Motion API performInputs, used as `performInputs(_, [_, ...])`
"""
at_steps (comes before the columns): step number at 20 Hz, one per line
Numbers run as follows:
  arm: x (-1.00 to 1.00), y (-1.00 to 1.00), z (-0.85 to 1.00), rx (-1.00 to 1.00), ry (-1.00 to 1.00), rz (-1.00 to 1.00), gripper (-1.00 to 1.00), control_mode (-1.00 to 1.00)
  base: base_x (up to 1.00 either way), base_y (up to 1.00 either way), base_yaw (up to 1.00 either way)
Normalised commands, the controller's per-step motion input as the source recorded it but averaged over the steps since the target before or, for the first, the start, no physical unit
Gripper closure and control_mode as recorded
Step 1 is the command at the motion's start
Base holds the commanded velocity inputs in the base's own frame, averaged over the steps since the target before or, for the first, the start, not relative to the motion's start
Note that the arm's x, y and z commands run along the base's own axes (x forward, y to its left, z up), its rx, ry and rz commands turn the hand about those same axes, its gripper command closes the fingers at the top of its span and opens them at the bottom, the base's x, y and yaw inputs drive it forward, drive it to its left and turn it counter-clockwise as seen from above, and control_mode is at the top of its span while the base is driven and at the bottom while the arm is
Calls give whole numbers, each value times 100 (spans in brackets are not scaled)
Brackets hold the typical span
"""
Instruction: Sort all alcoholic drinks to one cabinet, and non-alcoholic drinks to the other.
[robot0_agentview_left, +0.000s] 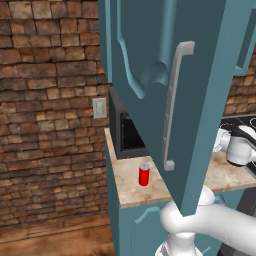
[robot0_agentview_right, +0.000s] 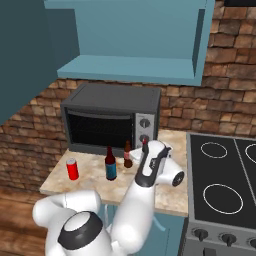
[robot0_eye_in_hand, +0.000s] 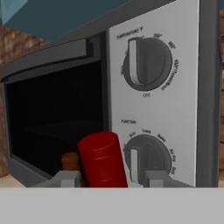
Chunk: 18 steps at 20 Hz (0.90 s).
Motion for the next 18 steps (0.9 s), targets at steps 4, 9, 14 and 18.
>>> performInputs(4, [-15, 0, 30, 0, 0, -10, 100, -100, 0, 0, 0])
performInputs(9, [-41, 0, 68, 0, 0, -14, 100, -100, 0, 0, 0])
performInputs(14, [-45, 0, 91, 0, 0, -14, 100, -100, 0, 0, 0])
performInputs(18, [-55, 0, 100, 0, 0, -13, 100, -100, 0, 0, 0])
